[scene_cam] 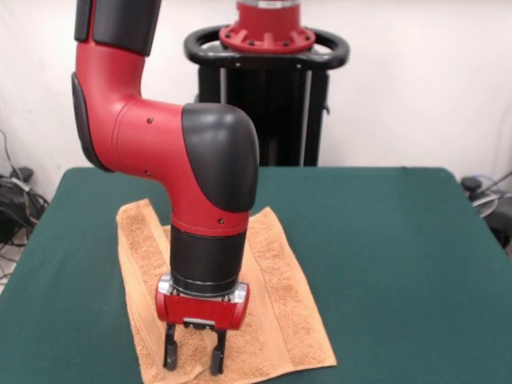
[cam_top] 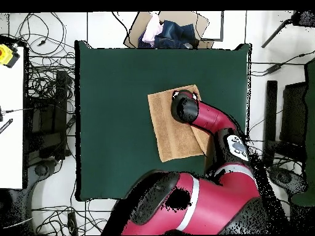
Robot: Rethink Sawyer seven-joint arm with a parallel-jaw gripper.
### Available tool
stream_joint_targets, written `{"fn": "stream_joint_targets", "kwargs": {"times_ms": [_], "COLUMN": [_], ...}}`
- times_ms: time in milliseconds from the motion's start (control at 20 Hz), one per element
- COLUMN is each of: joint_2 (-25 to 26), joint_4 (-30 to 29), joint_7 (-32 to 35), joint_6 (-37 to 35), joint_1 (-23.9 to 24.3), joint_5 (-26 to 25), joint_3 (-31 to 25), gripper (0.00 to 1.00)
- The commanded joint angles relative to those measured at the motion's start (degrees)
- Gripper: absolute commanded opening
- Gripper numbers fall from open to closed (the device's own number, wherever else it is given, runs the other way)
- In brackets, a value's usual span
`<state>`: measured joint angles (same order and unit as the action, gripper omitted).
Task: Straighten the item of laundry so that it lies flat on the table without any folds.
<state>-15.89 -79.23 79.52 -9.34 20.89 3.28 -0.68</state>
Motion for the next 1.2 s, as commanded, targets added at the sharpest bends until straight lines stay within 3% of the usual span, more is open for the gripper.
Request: {"fn": "stream_joint_targets", "kwargs": {"times_ms": [50,1200], "joint_2": [2.0,-0.4], "joint_4": [-5.6,-11.1], "joint_7": [12.4,9.9], "joint_6": [4.0,6.4], "joint_1": [0.0,4.0], "joint_5": [-0.6,-3.3], "joint_3": [-2.9,-5.4], "gripper": [1.00,1.00]}}
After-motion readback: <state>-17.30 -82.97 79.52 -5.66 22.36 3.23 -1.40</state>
